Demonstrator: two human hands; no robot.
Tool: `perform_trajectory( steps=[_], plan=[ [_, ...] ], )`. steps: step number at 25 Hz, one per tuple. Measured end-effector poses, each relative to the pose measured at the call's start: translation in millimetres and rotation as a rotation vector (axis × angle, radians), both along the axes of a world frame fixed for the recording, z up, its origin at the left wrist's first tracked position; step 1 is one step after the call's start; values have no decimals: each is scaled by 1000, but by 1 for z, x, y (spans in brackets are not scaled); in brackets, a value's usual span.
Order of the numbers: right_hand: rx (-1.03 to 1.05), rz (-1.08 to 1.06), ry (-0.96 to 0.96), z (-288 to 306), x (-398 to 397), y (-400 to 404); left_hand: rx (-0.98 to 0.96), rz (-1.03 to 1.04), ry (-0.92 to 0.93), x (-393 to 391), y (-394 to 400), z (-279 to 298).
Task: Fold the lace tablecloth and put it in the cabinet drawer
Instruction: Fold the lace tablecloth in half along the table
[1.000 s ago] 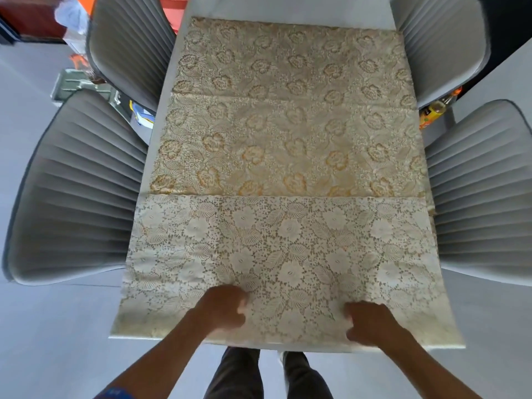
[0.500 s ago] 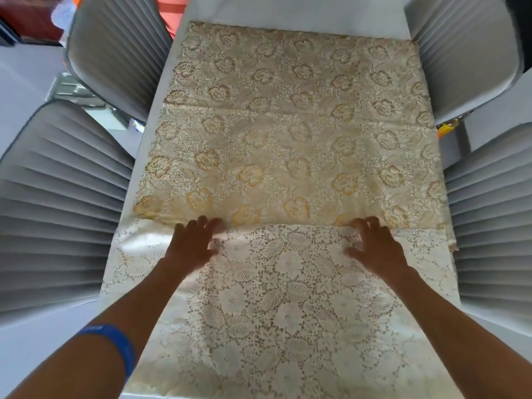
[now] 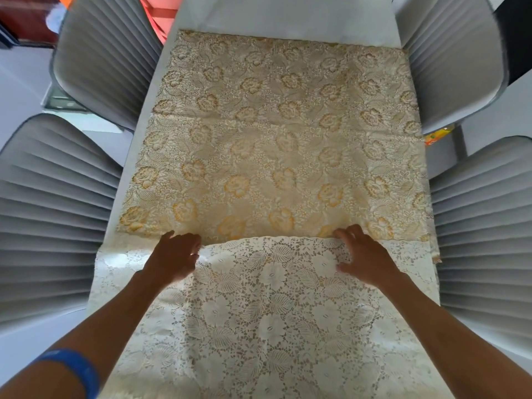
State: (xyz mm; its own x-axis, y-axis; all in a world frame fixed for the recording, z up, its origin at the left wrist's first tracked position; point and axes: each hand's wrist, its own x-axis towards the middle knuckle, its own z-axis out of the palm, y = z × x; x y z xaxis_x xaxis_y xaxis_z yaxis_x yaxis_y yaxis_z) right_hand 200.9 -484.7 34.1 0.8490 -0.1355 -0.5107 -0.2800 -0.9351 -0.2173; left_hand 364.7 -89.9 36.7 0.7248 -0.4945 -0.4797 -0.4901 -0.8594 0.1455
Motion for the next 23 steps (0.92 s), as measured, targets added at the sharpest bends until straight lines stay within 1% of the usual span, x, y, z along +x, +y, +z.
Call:
perform_trajectory(
  steps=[4, 6, 10, 12, 16, 19, 21, 23],
  plan=[
    [-62, 69, -24, -2, 1, -2, -47, 12, -90, -8, -7, -1],
    [-59, 78, -28, -3, 1, -1, -23, -5, -73, -10, -7, -3],
    [18, -6, -18, -2, 1, 3, 12, -51, -106, -10, -7, -7],
    [34, -40, 0, -2, 4, 4, 58, -76, -119, -13, -7, -10],
    [-74, -1, 5, -3, 8, 2, 63, 6, -181, -15, -3, -10],
    [-191, 10, 111, 5, 3, -15, 97, 97, -219, -10, 6, -1],
    [-201, -3, 183, 17, 5, -28, 154, 68, -189, 0, 6, 11],
    [-198, -35, 157, 35, 22, -40, 151, 30, -193, 20, -5, 27]
  ],
)
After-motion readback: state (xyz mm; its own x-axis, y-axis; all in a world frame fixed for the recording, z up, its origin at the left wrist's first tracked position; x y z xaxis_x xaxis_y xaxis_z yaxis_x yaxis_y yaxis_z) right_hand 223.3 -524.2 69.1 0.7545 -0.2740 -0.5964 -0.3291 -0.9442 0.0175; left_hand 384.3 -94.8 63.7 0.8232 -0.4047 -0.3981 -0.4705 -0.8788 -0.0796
